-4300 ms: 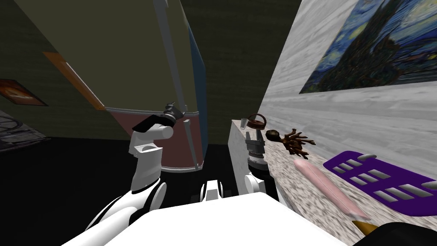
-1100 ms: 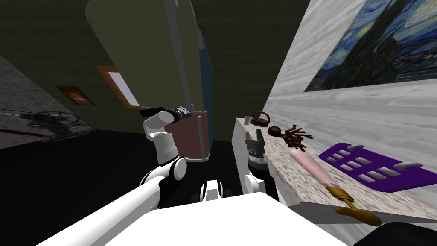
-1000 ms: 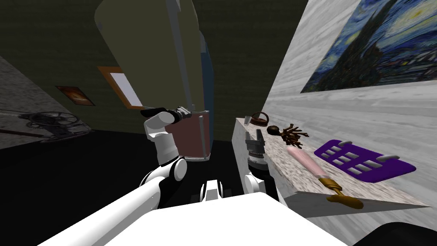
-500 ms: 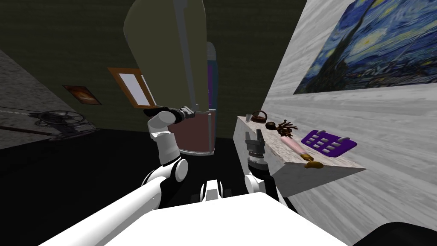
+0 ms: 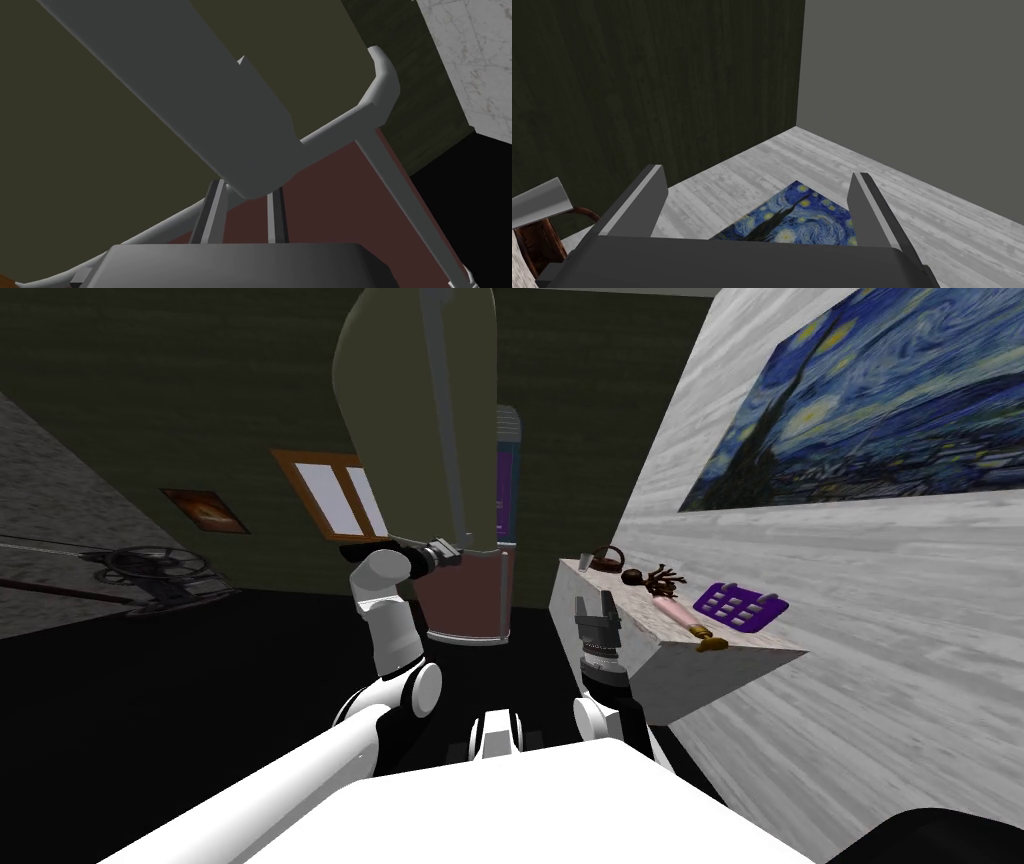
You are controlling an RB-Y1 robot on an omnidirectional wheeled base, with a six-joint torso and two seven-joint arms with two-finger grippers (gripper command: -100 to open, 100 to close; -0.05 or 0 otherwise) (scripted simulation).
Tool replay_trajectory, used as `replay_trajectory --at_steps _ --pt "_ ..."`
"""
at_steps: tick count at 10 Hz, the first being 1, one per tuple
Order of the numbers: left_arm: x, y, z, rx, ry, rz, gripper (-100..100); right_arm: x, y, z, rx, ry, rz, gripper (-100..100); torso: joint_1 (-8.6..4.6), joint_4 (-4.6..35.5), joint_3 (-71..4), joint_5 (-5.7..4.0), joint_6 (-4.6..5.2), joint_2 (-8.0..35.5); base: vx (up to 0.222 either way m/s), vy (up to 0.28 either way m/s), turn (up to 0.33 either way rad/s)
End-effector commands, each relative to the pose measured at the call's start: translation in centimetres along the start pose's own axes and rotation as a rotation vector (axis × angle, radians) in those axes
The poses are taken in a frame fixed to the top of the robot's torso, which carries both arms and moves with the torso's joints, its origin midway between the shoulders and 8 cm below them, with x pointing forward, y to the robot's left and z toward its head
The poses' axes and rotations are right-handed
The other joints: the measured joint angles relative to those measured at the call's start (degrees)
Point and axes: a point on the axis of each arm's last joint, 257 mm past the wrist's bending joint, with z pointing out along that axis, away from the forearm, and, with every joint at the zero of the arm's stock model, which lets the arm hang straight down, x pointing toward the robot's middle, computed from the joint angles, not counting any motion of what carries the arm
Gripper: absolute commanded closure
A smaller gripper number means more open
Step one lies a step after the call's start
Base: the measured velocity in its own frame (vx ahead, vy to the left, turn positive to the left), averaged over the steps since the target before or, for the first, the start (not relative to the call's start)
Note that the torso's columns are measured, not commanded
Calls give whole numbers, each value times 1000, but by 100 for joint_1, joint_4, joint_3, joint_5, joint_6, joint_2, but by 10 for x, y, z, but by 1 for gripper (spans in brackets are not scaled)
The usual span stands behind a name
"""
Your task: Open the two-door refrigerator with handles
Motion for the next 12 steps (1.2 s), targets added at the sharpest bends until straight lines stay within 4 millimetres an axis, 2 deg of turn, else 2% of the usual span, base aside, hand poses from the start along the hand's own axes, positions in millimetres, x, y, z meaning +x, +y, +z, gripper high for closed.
replay_trajectory --at_steps 1,2,4,5,10,11,12 --pt "20 12 -5 -48 56 -2 100 0 0 0 0 0 0 0 17 5 -4 4 -7 -5 -129 318 -61" --pt "20 12 -5 -48 56 -2 100 0 0 0 0 0 0 0 22 16 -11 4 -10 -12 -87 270 -40" --pt "36 26 -10 -98 103 -3 100 0 0 0 0 0 0 0 20 19 -20 5 -20 -20 -151 288 -42" --pt "36 26 -10 -98 103 -3 100 0 0 0 0 0 0 0 37 26 -8 9 -19 -2 -117 262 -29" --pt "67 55 -23 -201 199 3 100 0 0 0 0 0 0 0 18 36 -10 2 -13 -5 -114 262 -39" --pt "67 55 -23 -201 199 3 100 0 0 0 0 0 0 0 10 43 1 1 -9 17 -139 236 -17" --pt "54 61 -20 -219 175 -5 100 0 0 0 0 0 0 0 -5 43 9 -4 -6 21 -46 106 -11"
